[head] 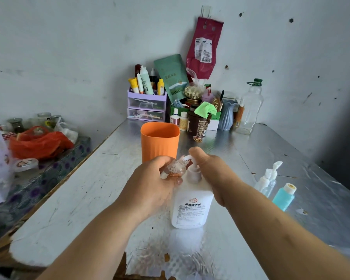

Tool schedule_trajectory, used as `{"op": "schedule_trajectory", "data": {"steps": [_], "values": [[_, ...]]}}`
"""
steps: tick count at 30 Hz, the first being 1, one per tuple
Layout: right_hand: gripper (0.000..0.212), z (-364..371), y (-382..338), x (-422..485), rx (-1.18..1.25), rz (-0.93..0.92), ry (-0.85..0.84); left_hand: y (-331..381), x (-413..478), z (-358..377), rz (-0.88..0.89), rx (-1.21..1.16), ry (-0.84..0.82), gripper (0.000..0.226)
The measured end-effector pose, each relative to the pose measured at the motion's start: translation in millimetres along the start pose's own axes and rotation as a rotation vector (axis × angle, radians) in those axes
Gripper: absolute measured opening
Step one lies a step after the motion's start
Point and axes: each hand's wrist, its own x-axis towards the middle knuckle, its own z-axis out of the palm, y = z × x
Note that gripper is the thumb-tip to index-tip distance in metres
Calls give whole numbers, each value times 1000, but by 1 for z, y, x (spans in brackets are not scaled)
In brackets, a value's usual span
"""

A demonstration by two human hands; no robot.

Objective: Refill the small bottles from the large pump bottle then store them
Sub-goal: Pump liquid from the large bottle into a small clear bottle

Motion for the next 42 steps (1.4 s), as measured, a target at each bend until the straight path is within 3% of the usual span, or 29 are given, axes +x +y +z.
{"op": "schedule_trajectory", "data": {"steps": [16,22,30,33,42], "values": [[27,3,17,2,50,-76,-40,-14,6,5,0,-11,-10,31],[45,1,13,-4,50,-59,-34,-12,2,5,-10,-117,-29,33],[82,-17,33,-15,-27,-124,-192,-21,-3,2,-52,-302,-76,33],[72,-23,50,-20,-78,-96,-192,-29,-4,1,-106,-415,-72,34],[72,-19,79,-23,-148,-109,-30,-44,-7,4,-166,-647,-63,35]]}}
